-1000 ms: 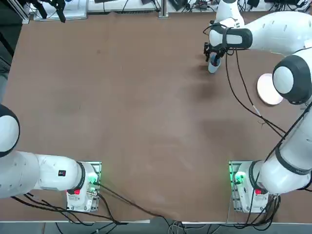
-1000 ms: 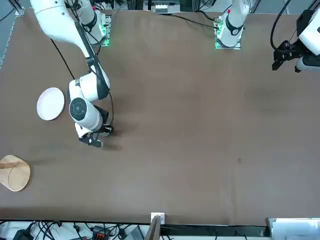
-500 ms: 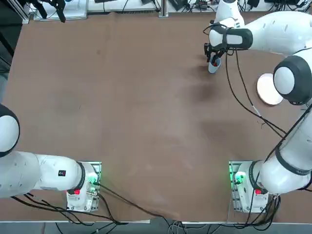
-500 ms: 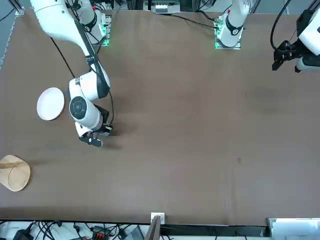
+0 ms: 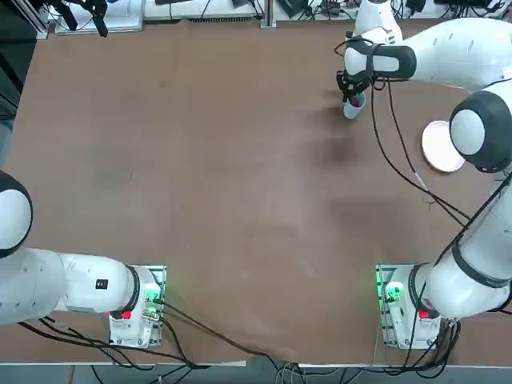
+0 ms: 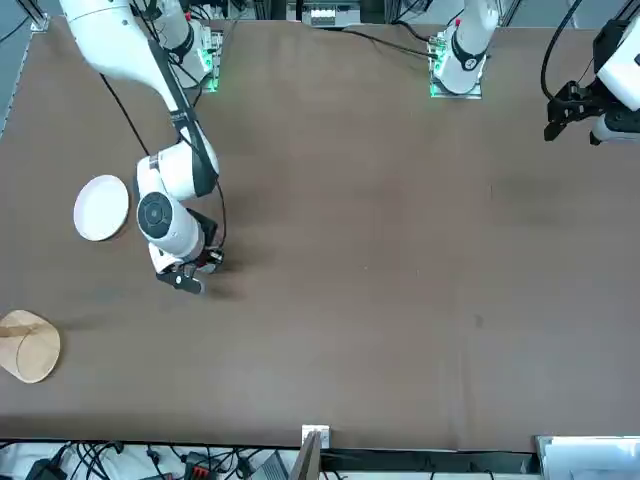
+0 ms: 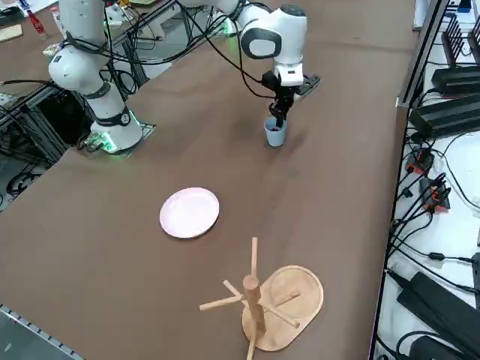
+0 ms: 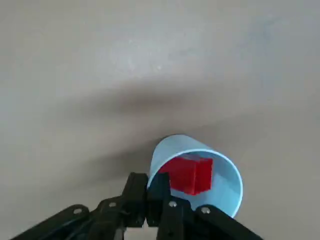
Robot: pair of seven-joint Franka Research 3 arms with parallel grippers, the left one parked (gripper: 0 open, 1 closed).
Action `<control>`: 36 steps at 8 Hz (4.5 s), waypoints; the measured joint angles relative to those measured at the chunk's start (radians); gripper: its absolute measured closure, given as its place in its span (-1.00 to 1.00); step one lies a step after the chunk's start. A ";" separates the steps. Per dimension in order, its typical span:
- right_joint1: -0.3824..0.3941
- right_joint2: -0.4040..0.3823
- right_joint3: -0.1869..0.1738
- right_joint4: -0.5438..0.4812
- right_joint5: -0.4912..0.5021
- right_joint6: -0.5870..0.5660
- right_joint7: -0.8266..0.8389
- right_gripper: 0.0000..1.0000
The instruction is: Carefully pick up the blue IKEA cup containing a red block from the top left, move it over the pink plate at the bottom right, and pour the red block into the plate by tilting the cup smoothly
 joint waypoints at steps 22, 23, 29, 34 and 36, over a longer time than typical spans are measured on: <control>-0.614 -0.474 -0.020 -0.398 0.053 -0.137 -1.029 0.95; -0.623 -0.469 -0.020 -0.400 0.076 -0.137 -1.117 0.95; -0.739 -0.442 -0.020 -0.397 0.429 -0.195 -1.570 0.95; -0.899 -0.372 -0.021 -0.337 0.636 -0.435 -1.848 0.95; -0.950 -0.306 -0.021 -0.274 0.679 -0.533 -1.927 0.95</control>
